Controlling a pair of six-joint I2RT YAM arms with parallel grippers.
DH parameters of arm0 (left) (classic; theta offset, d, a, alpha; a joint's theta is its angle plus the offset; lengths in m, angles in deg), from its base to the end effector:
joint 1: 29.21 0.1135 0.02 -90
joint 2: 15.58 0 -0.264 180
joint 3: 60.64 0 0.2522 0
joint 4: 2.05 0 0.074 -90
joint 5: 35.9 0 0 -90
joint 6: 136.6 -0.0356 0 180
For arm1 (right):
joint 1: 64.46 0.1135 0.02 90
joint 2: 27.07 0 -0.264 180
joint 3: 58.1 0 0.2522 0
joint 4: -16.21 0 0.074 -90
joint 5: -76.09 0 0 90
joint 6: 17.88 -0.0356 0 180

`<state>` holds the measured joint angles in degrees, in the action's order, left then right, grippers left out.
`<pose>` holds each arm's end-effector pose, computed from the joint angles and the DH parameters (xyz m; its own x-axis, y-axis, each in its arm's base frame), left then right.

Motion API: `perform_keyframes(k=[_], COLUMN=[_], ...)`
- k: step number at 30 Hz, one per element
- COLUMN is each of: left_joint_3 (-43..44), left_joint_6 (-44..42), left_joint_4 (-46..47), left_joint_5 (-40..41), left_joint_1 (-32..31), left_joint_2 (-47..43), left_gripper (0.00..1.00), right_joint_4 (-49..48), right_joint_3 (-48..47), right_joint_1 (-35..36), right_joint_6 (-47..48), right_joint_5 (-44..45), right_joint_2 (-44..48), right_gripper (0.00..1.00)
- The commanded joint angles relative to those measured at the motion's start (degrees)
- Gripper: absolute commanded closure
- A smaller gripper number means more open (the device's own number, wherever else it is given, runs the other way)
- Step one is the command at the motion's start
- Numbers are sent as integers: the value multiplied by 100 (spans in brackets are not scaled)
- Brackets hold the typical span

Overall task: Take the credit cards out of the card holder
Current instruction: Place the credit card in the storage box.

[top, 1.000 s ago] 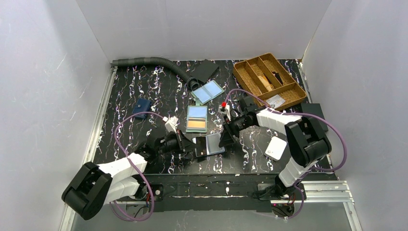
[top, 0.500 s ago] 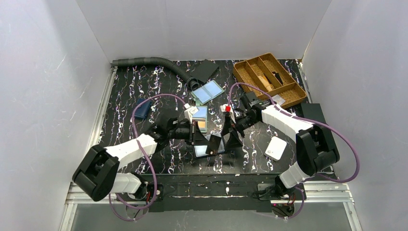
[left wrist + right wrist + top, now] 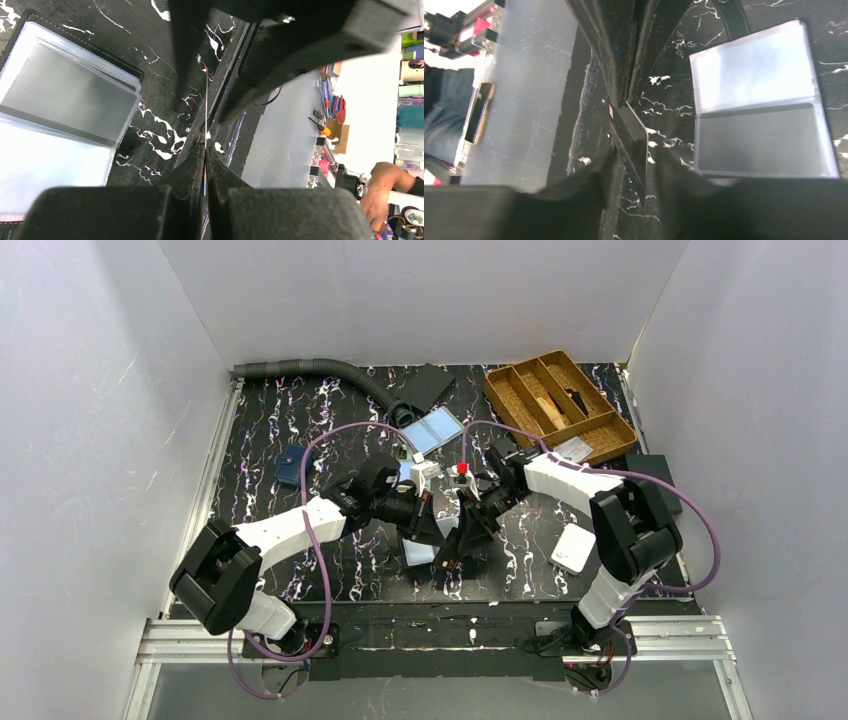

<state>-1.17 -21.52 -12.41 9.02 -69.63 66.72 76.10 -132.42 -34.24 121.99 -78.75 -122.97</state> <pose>0.2121 -0.2137 0.2230 -0.7628 0.2565 -0.5937 0.6466 0.2894 -0.7058 0.2386 0.1763 0.1952 -0.2985 -0.5500 -0.7800 -0.8661 -0.1873 0.4635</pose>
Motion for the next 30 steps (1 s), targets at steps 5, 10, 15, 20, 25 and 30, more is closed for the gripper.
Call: perform_keyframes(k=[5,10,15,20,25,30], left_joint_3=[113,-714,-1849,-3040,-2942,-2669], left_joint_6=[-156,552,1517,2655,3075,3765], left_joint_4=[-434,451,1876,4218,5085,6441], left_joint_5=[273,715,1456,2248,2672,2854], left_joint_1=[19,466,494,366,180,80], left_joint_2=[-305,-1334,-2601,-2684,-1825,-669], left_gripper=[89,48,11,2,2,2], right_joint_4=[708,583,-1649,-6655,-8026,-8942], right_joint_3=[-508,-483,330,1780,2257,2443], right_joint_1=[93,-187,-775,-1207,-1325,-1332], right_joint_6=[171,-74,-2709,-7143,-8735,-9696], right_joint_5=[-445,-613,-1377,-719,34,37], right_joint_2=[-239,-160,366,1046,1203,1048], right_gripper=[99,99,99,99,99,99])
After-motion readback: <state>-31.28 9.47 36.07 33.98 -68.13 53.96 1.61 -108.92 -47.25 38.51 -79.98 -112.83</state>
